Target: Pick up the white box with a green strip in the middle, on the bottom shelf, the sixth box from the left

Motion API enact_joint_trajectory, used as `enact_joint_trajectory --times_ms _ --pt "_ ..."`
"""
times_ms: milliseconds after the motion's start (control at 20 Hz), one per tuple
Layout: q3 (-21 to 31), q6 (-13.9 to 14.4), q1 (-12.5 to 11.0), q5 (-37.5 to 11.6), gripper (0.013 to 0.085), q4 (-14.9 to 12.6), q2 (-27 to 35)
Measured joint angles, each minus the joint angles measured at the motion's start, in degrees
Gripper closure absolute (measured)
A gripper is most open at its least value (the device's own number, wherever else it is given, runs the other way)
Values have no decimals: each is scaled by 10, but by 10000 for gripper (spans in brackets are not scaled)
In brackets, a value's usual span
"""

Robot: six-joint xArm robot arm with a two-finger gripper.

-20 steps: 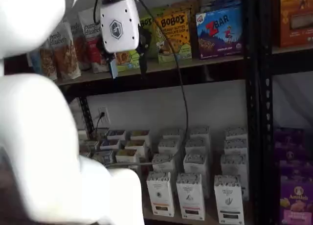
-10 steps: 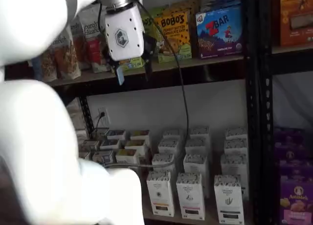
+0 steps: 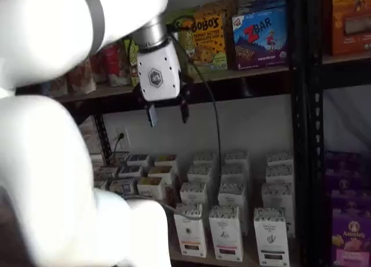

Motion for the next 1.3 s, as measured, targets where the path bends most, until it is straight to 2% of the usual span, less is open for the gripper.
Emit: enact_joint_trajectory --times_ms 100,350,500,900,1050,1300 --pt "23 0 0 -25 130 0 4" --pt "72 10 6 -78 130 -21 24" --pt "111 8 3 -129 130 -21 38" --pt "206 -8 -18 -311 130 -22 107" --pt "225 -21 -32 -380 130 -22 154" --pt "224 -26 -59 -464 130 -49 255"
